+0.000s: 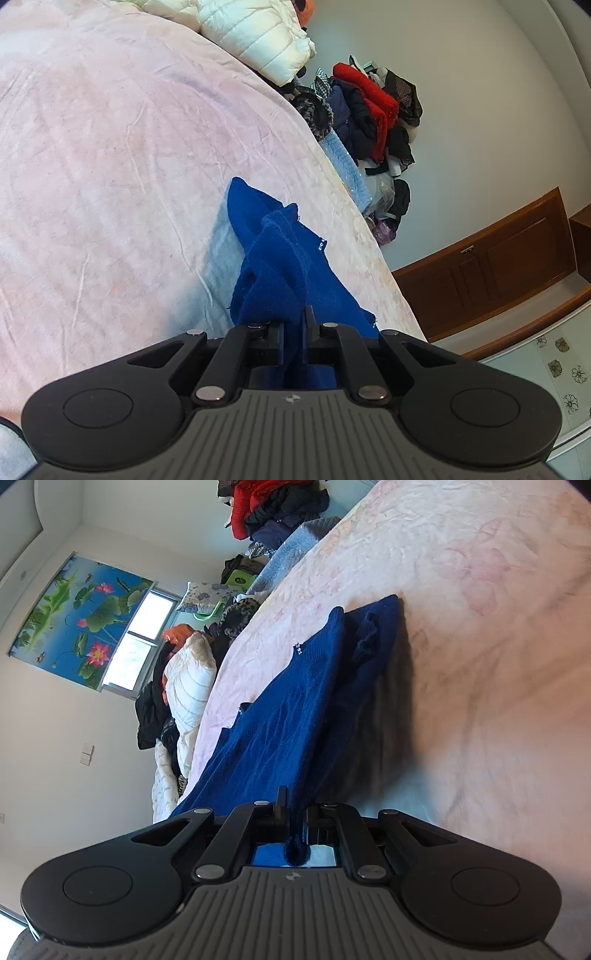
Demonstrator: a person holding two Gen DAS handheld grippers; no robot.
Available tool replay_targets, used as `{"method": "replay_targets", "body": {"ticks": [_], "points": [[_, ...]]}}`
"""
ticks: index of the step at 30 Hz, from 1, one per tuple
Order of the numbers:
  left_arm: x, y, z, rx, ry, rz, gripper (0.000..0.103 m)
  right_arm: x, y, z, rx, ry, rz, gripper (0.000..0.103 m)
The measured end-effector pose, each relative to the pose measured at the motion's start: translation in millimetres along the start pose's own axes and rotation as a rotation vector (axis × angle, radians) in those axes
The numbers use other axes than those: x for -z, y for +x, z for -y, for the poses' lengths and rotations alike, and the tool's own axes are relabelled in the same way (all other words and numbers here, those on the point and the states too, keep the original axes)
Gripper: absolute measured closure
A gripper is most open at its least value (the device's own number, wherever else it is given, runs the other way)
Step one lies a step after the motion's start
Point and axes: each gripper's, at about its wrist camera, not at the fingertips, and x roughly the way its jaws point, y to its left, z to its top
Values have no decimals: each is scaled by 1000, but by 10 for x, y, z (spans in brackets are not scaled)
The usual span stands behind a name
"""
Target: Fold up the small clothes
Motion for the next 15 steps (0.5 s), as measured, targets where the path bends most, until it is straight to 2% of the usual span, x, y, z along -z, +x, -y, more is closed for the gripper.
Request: {"method": "replay_targets", "body": {"ticks": [5, 11, 15], "points": [[62, -63, -183, -41, -34, -40, 95, 150, -62, 170, 8, 60, -18, 93], [127, -372, -206, -28, -34, -51, 95, 391, -272, 83, -28, 60, -35, 93], [239, -588, -249, -57, -20, -69, 95, 638, -466, 73, -30, 70, -75, 93]]}}
